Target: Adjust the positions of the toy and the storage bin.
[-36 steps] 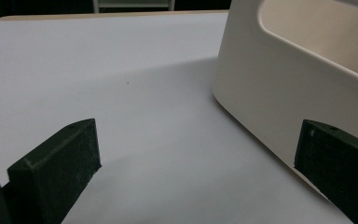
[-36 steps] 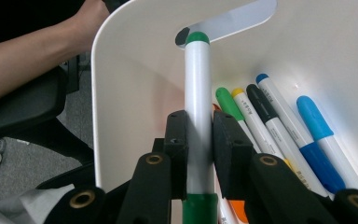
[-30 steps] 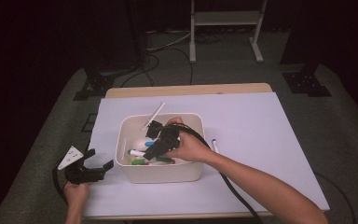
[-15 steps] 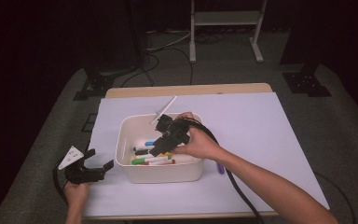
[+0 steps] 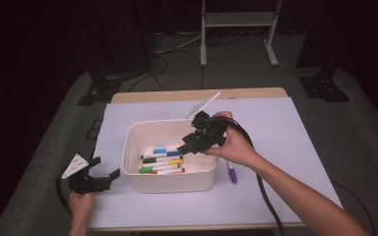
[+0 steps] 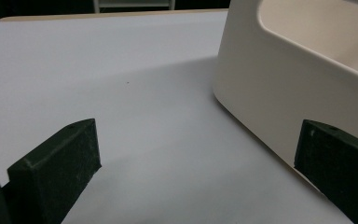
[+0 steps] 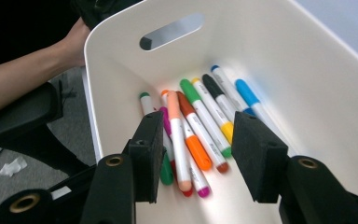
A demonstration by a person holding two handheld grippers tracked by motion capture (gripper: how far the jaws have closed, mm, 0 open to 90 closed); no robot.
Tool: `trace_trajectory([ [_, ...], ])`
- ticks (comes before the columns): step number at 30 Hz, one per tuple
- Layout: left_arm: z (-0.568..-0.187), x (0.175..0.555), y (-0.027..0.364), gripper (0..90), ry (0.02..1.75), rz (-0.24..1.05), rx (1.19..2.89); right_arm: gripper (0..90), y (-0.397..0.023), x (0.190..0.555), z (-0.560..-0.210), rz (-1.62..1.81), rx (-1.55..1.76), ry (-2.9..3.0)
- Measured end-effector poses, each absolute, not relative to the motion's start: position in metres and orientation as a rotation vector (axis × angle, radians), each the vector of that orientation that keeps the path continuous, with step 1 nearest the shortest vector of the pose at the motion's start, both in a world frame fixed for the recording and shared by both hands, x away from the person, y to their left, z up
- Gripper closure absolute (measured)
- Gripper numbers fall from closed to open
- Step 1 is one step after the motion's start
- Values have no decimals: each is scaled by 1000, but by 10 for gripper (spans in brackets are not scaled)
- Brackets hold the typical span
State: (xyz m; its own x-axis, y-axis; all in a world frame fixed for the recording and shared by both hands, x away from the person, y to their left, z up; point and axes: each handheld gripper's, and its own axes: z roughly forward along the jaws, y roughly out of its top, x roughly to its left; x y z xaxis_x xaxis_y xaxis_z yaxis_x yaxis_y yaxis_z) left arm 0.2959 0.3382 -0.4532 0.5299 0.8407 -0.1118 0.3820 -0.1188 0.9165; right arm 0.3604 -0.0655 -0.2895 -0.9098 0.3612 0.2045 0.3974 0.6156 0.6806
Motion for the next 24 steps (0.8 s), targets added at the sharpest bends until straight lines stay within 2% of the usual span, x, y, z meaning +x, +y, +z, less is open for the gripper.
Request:
trace_trajectory([
  [15, -453, 296, 338, 0, 1036, 546, 1726, 508, -136, 358, -285, -1271, -851, -2748],
  [24, -453, 296, 338, 0, 1030, 554, 1722, 505, -167, 356, -304, -1284, -959, -2713],
])
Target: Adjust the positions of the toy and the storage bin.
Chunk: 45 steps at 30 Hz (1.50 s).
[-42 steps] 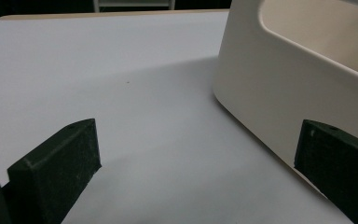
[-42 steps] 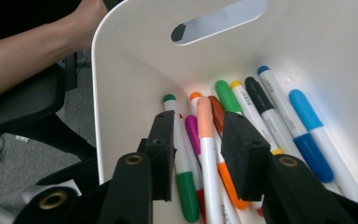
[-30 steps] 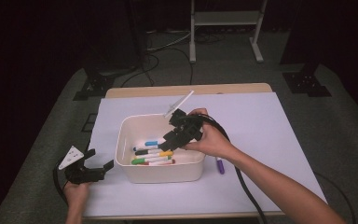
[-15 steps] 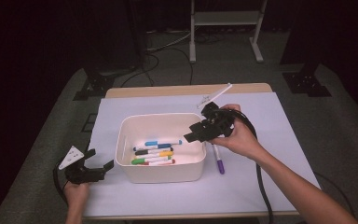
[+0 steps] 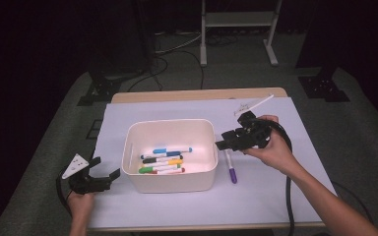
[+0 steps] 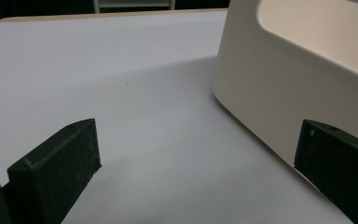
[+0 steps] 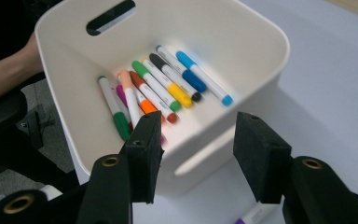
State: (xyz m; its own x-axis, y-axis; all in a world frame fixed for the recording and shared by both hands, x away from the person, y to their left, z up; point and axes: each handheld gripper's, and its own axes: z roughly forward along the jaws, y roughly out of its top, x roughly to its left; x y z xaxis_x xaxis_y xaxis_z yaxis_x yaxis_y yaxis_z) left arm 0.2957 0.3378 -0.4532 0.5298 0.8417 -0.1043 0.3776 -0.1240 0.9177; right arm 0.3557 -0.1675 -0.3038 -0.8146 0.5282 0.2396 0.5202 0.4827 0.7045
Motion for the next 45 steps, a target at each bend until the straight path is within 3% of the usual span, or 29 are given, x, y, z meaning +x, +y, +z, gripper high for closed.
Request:
trace_trajectory([
  [10, -453, 296, 337, 0, 1033, 554, 1723, 498, -192, 358, -349, 1249, 1099, 2675],
  [22, -453, 296, 338, 0, 1031, 551, 1724, 510, -182, 369, -410, 988, 1156, 2680],
  [31, -453, 295, 338, 0, 1031, 552, 1721, 539, -178, 375, -432, 877, 1198, 2651],
  [45, -453, 295, 338, 0, 1030, 554, 1718, 752, -198, 371, -436, 801, 1268, 2570],
])
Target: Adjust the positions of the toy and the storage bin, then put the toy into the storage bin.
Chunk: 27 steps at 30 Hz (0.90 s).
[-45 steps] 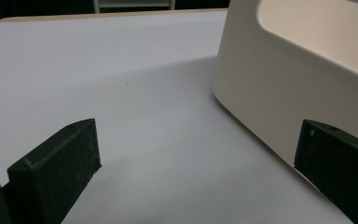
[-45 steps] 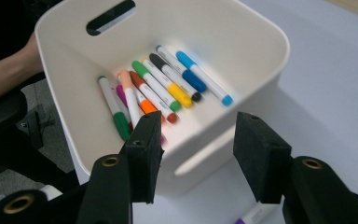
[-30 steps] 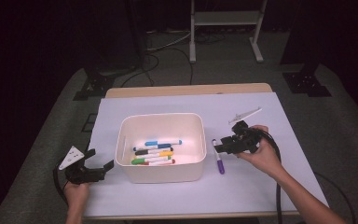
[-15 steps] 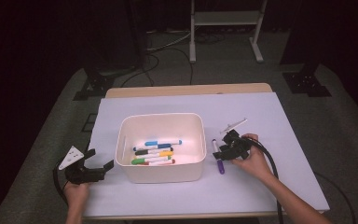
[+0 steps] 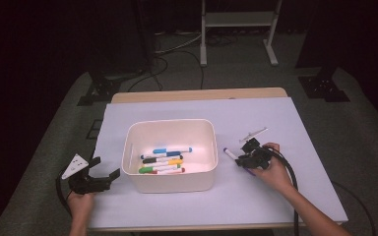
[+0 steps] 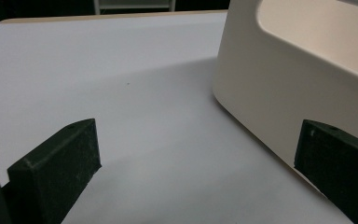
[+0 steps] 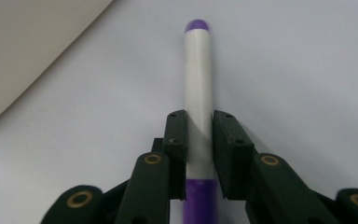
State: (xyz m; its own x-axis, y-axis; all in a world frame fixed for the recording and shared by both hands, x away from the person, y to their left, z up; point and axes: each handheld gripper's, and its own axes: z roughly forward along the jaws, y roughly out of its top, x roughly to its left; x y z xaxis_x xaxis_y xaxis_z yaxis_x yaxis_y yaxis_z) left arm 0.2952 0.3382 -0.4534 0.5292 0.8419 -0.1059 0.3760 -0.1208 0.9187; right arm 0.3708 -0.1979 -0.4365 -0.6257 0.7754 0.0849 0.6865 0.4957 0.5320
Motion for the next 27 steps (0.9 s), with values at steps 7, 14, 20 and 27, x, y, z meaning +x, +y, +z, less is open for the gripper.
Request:
trace_trajectory([
  [7, -453, 295, 338, 0, 1027, 556, 1720, 758, -209, 370, -436, 826, 1294, 2581],
  [14, -453, 295, 338, 0, 1027, 556, 1724, 758, -221, 365, -429, 901, 1326, 2600],
  [20, -453, 296, 337, 0, 1032, 553, 1725, 758, -229, 356, -406, 1004, 1322, 2597],
  [27, -453, 295, 338, 0, 1025, 560, 1725, 758, -228, 342, -355, 1142, 1229, 2597],
])
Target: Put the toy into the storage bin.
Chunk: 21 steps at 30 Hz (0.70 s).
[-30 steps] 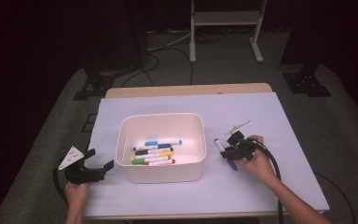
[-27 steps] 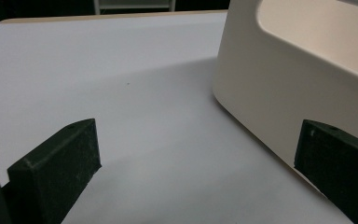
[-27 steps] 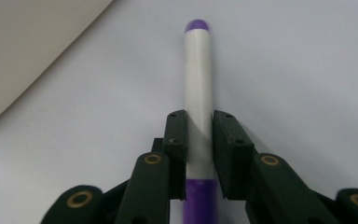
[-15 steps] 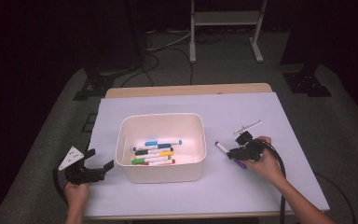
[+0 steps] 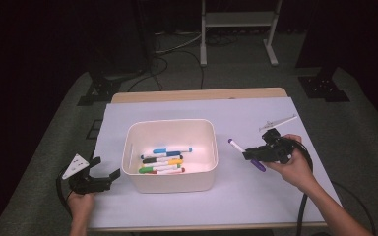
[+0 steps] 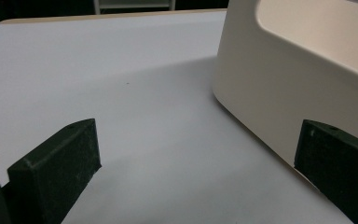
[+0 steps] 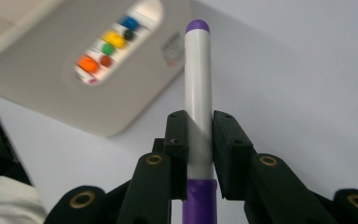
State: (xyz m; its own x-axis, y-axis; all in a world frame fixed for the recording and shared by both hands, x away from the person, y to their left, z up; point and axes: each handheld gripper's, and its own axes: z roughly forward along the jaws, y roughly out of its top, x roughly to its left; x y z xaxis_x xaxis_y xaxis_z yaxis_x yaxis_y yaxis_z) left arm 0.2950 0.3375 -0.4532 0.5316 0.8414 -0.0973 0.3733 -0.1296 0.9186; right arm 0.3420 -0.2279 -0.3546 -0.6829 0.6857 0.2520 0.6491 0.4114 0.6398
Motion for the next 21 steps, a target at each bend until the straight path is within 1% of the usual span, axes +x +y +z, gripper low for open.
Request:
trace_trajectory([
  [13, -453, 295, 338, 0, 1028, 554, 1728, 758, -192, 326, -286, 1200, 1023, 2650],
  [21, -453, 295, 338, 0, 1024, 558, 1727, 758, -164, 324, -266, 1239, 913, 2693],
])
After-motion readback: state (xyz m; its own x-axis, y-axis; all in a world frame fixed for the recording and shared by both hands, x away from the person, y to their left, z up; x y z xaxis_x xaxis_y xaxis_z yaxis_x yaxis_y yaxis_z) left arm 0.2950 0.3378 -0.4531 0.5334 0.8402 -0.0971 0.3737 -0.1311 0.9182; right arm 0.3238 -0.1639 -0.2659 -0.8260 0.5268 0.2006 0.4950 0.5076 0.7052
